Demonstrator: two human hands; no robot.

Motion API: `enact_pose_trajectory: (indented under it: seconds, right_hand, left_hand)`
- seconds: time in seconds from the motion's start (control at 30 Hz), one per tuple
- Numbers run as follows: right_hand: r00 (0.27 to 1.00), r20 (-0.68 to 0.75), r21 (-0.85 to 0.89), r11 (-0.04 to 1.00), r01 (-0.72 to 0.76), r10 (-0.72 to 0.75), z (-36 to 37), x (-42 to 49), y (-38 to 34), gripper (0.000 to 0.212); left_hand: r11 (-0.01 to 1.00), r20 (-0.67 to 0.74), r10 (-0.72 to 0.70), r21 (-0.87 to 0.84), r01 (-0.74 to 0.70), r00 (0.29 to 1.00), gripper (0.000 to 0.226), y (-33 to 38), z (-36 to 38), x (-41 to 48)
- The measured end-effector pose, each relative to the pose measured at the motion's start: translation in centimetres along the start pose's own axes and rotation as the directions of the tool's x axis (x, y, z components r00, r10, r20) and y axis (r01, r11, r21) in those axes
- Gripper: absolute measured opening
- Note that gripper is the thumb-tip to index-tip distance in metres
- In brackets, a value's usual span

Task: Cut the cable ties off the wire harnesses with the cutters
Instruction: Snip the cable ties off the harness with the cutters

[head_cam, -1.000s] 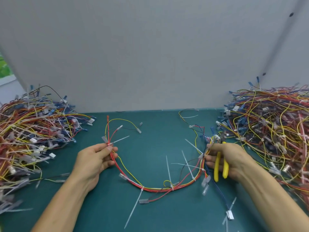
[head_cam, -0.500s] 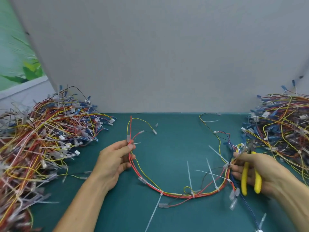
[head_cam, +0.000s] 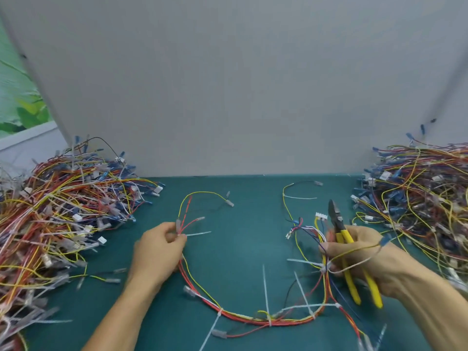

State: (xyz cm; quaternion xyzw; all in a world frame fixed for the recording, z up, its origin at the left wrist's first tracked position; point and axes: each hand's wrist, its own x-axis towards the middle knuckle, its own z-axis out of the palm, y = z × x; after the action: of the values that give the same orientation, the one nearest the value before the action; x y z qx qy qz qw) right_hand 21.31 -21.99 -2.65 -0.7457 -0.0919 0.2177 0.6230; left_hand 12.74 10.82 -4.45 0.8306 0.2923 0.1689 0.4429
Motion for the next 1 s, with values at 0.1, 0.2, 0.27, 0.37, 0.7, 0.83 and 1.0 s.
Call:
enact_pose_trajectory:
  seconds: [0.1, 0.2, 0.27, 0.37, 0.7, 0.83, 1.0]
  right_hand:
    - [1.0, -0.001, 0.001, 1.0, 0.018, -0.018, -0.3, 0.1, 0.1, 0.007]
    - [1.0, 0.011, 0.015, 0.999, 0.028, -0.029, -0.4, 0.2, 0.2, 0.008]
    - [0.999, 0.036, 0.016, 0.999, 0.036, -0.037, -0.3, 0.1, -0.1, 0.012]
    - [1.0, 0.024, 0.111, 0.994, -0.006, 0.003, 0.1, -0.1, -0.4, 0.022]
    - [0.984, 0.151, 0.128, 0.985, -0.118, 0.098, -0.6, -0.9, -0.6, 0.022]
    - [0.976, 0.116, 0.104, 0.975, -0.198, 0.186, -0.7, -0.8, -0.4, 0.023]
    - [0.962, -0.073, 0.112, 0.96, -0.255, 0.264, -0.6, -0.1, 0.1, 0.017]
  left_hand:
    - [0.804, -0.133, 0.209, 0.587, -0.093, 0.969, 0.057, 0.7, 0.1, -1.3]
    - [0.85, -0.085, 0.395, 0.411, -0.329, 0.915, 0.036, 3.5, 1.3, -2.8]
    - [0.968, 0.136, 0.23, 0.067, -0.24, 0.964, 0.008, 6.2, 3.3, -3.0]
    - [0.891, 0.612, -0.142, -0.263, 0.369, 0.778, 0.013, 9.6, 7.3, -3.0]
    - [0.247, 0.808, -0.06, -0.557, 0.793, 0.586, 0.03, 12.4, 14.6, 0.9]
    - [0.274, 0.694, -0.121, -0.664, 0.695, 0.71, 0.016, 12.0, 12.4, 3.7]
    - [0.551, 0.542, -0.225, -0.615, 0.564, 0.81, 0.011, 9.5, 10.3, 4.6]
